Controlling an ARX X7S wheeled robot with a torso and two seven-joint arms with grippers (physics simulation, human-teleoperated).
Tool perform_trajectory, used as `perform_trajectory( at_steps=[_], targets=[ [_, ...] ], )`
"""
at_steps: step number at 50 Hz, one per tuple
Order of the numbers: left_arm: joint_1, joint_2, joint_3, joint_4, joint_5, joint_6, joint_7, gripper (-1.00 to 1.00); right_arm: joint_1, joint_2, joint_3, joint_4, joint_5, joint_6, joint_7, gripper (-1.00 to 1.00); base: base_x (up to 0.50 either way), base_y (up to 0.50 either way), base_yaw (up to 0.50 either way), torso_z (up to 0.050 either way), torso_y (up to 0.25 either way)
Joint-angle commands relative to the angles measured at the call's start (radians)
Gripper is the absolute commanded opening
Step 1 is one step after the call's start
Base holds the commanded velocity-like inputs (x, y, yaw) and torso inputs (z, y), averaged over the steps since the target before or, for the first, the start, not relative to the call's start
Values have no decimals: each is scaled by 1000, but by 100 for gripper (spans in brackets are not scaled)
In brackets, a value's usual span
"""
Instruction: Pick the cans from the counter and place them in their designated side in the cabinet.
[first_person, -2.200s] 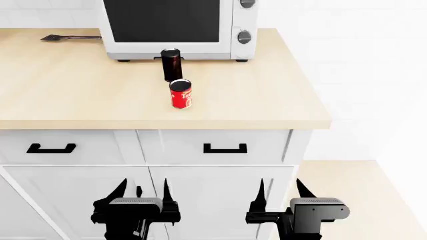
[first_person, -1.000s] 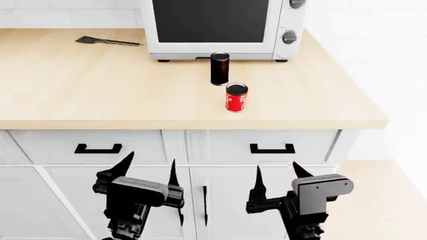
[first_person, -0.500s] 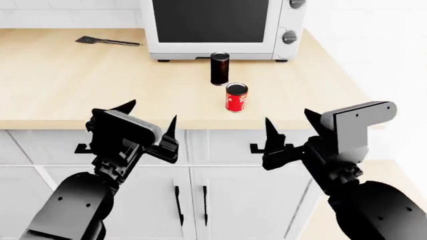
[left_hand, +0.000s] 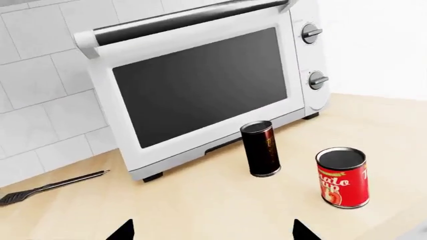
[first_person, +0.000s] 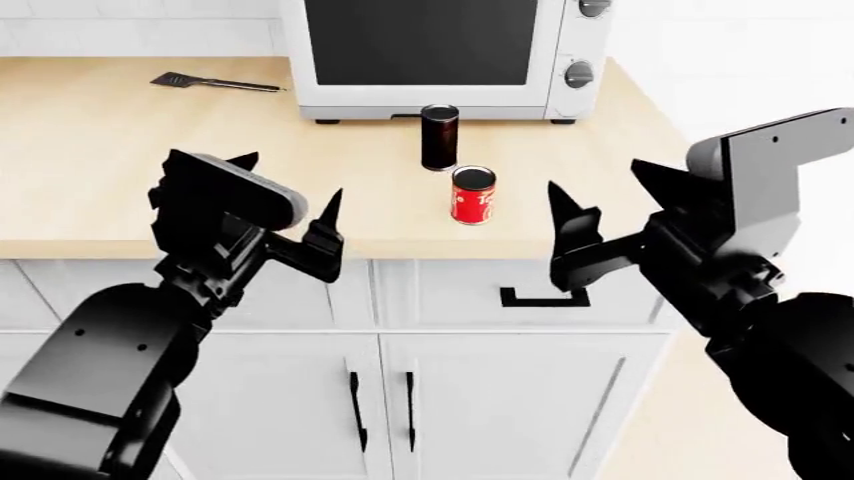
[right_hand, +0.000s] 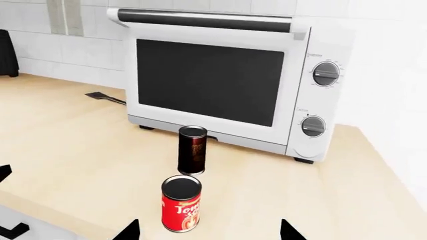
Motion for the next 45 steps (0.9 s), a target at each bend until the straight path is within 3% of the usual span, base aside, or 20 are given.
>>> perform_trajectory(
  at_steps=[1,16,37,45],
  targets=[
    [-10,-15,-1,17,-9,-43,-1,100,30,10,5,-3,25,33,6,100,0,0,0,0,0],
    [-28,-17,-7,9,-11,-39,-8,100,17,16,-9,-8,40,24,13,100,14,0,0,0,0],
    [-35,-28,-6,14,-18,-49,-11,100,13,12,-3,-5,67,18,21,100,497,0,0,0,0],
    [-31,-30,-22,21,-26,-54,-16,100,0,-30,40,-39,129,58,23,100,0,0,0,0,0]
  ],
)
